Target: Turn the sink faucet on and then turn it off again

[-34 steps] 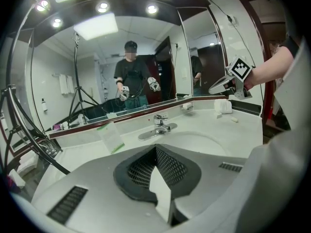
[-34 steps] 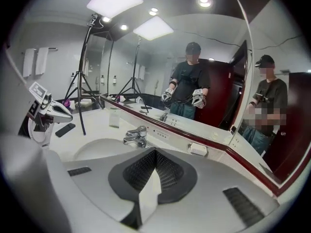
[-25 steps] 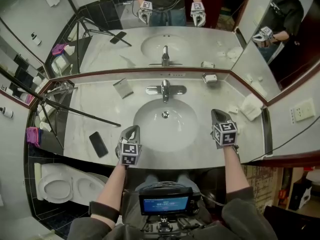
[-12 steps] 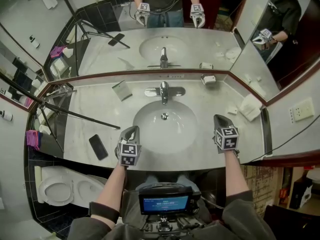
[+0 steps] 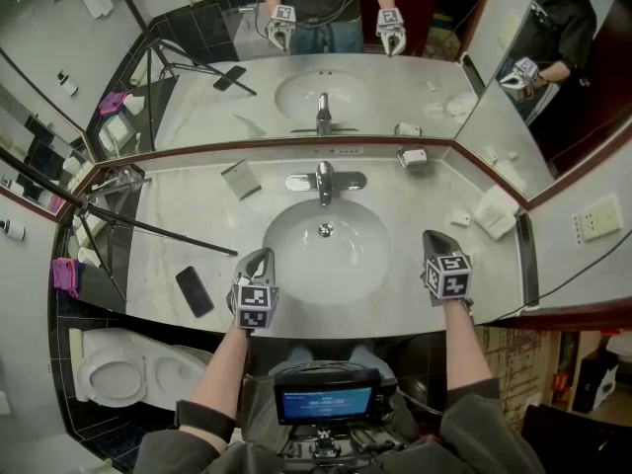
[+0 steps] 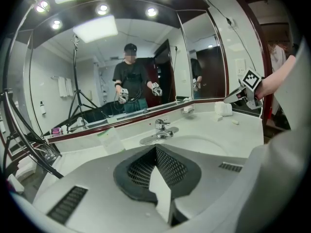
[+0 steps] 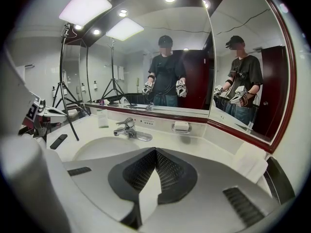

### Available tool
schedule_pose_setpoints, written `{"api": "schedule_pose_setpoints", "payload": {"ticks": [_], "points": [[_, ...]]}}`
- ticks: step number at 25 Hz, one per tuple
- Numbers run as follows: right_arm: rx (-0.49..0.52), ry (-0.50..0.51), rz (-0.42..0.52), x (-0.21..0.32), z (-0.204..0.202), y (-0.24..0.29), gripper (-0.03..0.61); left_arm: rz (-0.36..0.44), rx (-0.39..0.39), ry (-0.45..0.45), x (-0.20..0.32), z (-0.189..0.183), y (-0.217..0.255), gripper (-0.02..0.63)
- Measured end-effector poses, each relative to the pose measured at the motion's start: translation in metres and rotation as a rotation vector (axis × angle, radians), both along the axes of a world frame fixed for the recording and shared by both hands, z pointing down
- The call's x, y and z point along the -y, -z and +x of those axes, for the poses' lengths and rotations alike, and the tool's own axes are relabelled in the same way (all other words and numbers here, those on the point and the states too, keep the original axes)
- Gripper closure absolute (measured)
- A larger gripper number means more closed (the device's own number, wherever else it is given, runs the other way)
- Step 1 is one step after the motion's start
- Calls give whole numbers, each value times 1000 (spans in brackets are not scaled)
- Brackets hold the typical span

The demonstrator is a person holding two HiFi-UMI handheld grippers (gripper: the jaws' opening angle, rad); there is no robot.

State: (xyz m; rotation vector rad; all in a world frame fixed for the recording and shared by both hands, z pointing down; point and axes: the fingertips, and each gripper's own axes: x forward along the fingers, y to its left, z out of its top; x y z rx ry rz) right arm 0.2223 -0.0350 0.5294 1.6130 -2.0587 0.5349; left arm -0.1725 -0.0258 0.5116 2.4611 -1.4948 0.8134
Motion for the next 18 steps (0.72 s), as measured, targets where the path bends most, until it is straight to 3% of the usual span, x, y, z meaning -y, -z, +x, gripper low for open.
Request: {"api": "schedule_pose_setpoints", "payload": {"ticks": [7, 11, 18], "points": [[13, 4, -38, -11, -8, -16, 561, 1, 9, 7, 6, 4, -2, 607], [31, -2, -56, -17, -11, -25, 561, -2, 27, -4, 10, 6, -9, 547], [75, -44, -96, -32, -8, -42, 561, 80, 167, -168, 41, 28, -10, 422]]}}
